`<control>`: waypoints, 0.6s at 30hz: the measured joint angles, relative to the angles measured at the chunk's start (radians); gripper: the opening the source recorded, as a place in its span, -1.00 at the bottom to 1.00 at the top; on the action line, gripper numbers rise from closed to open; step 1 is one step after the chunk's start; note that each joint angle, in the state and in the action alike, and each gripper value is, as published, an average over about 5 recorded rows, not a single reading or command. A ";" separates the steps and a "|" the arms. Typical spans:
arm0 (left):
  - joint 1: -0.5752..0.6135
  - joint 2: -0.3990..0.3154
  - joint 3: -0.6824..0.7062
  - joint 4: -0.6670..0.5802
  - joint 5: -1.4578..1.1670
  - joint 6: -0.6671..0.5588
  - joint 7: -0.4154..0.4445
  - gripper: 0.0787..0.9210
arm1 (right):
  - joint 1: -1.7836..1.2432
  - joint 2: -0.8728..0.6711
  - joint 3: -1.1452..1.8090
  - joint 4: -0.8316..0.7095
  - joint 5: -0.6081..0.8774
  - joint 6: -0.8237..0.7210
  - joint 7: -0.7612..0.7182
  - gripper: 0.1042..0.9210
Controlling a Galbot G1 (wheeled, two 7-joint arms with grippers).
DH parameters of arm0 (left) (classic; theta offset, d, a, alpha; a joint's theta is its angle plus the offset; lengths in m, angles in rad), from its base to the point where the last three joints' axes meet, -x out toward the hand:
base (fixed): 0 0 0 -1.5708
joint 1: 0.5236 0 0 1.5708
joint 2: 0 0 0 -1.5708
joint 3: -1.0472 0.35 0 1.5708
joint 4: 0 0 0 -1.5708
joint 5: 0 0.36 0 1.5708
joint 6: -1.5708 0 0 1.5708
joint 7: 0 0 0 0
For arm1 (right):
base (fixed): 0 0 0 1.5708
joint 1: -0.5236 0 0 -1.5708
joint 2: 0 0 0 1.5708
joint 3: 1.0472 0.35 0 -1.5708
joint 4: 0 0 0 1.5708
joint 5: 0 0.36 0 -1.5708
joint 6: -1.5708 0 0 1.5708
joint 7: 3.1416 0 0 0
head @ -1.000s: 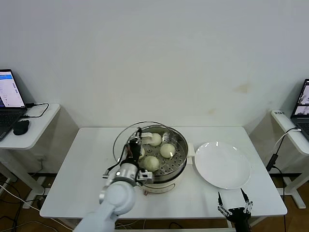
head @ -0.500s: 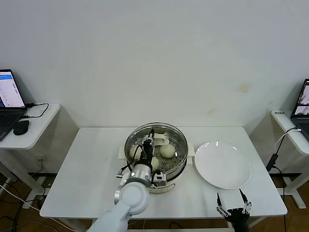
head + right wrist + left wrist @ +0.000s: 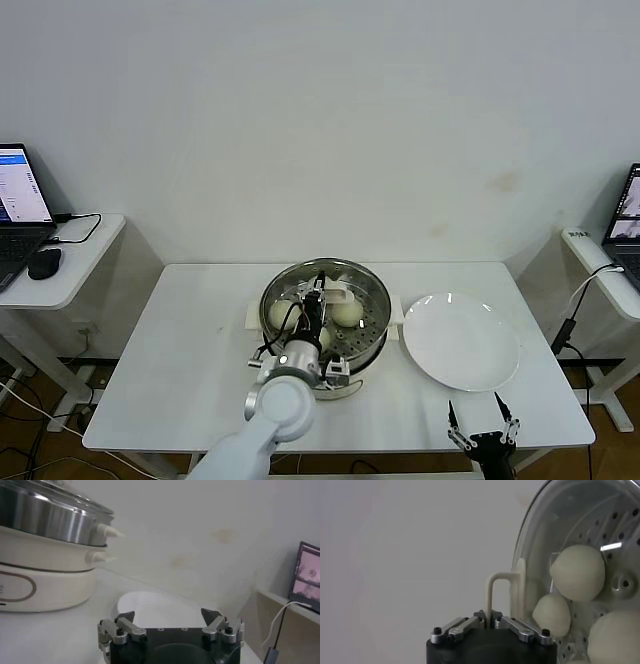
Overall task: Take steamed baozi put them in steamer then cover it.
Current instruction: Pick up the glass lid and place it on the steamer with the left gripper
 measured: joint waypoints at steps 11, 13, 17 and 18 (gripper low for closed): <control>-0.011 -0.010 0.004 0.026 0.002 -0.001 0.002 -0.85 | 0.001 0.000 -0.001 -0.004 -0.001 0.004 -0.001 0.76; -0.013 -0.010 0.004 0.030 0.002 -0.002 0.002 -0.85 | 0.002 0.000 -0.001 -0.006 -0.001 0.005 -0.002 0.76; -0.013 -0.013 0.003 0.034 0.001 -0.004 0.001 -0.85 | 0.004 0.000 -0.003 -0.010 -0.001 0.008 -0.004 0.76; -0.012 -0.014 0.003 0.035 0.000 -0.005 -0.001 -0.85 | 0.004 0.000 -0.003 -0.010 -0.001 0.008 -0.004 0.76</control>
